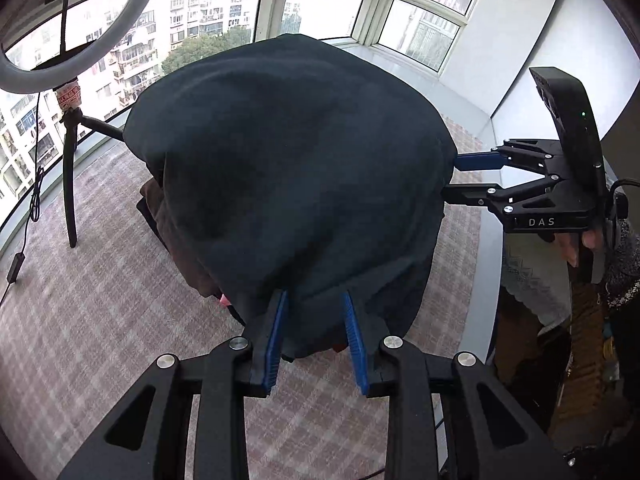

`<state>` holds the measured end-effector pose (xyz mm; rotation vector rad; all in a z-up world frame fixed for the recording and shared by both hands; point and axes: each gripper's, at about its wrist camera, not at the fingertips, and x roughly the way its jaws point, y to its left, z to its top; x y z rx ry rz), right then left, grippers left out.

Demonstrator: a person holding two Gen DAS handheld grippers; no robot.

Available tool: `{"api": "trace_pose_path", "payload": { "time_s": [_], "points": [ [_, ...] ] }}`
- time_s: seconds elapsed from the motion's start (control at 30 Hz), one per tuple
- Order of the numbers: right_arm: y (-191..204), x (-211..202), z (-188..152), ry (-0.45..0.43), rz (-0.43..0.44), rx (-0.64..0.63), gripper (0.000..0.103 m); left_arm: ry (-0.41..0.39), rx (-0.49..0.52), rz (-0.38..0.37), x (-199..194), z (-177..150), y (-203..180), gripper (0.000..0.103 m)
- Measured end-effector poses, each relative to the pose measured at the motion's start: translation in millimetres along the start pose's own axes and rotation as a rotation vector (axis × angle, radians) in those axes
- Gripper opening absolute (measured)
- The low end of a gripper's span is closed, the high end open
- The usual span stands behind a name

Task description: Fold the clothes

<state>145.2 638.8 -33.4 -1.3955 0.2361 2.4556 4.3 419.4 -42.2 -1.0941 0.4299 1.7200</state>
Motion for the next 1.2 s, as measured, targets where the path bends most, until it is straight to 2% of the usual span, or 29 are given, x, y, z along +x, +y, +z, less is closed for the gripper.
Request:
{"api": "trace_pose_path", "payload": {
  "time_s": [0.1, 0.17, 0.2, 0.23, 0.27, 0.37, 0.4, 0.47, 0.63, 0.7, 0.77, 0.9, 1.2],
  "points": [
    [0, -28, -24, -0.079, 0.019, 0.189, 0.055, -0.037, -0.002, 0.075, -35, -16, 12, 0.028],
    [13, -48, -34, -0.141, 0.042, 0.293, 0.06, -0.074, 0.001, 0.12, -61, -28, 17, 0.038],
    [24, -57, -37, -0.176, 0.054, 0.322, 0.061, -0.093, -0.004, 0.142, -72, -32, 21, 0.048],
    [37, -66, -38, -0.209, 0.067, 0.342, 0.061, -0.11, -0.015, 0.157, -84, -37, 24, 0.054],
    [51, -74, -39, -0.237, 0.073, 0.354, 0.063, -0.128, -0.027, 0.173, -95, -42, 28, 0.056],
    [94, -93, -42, -0.273, 0.006, 0.337, 0.066, -0.189, -0.083, 0.16, -127, -58, 45, 0.064],
    [109, -100, -43, -0.285, -0.016, 0.331, 0.067, -0.208, -0.091, 0.168, -136, -65, 49, 0.071],
    [138, -113, -46, -0.309, -0.061, 0.32, 0.073, -0.234, -0.093, 0.194, -153, -78, 55, 0.077],
    [210, -146, -51, -0.369, -0.173, 0.291, 0.073, -0.24, -0.126, 0.241, -188, -120, 69, 0.079],
    [238, -159, -53, -0.391, -0.216, 0.28, 0.073, -0.22, -0.153, 0.255, -196, -136, 78, 0.079],
    [253, -164, -57, -0.388, -0.197, 0.287, 0.073, -0.202, -0.178, 0.266, -204, -150, 87, 0.079],
    [277, -175, -75, -0.388, -0.206, 0.293, 0.073, -0.215, -0.214, 0.263, -228, -176, 102, 0.079],
    [314, -193, -107, -0.391, -0.248, 0.301, 0.073, -0.248, -0.203, 0.265, -268, -213, 110, 0.079]
  ]
}}
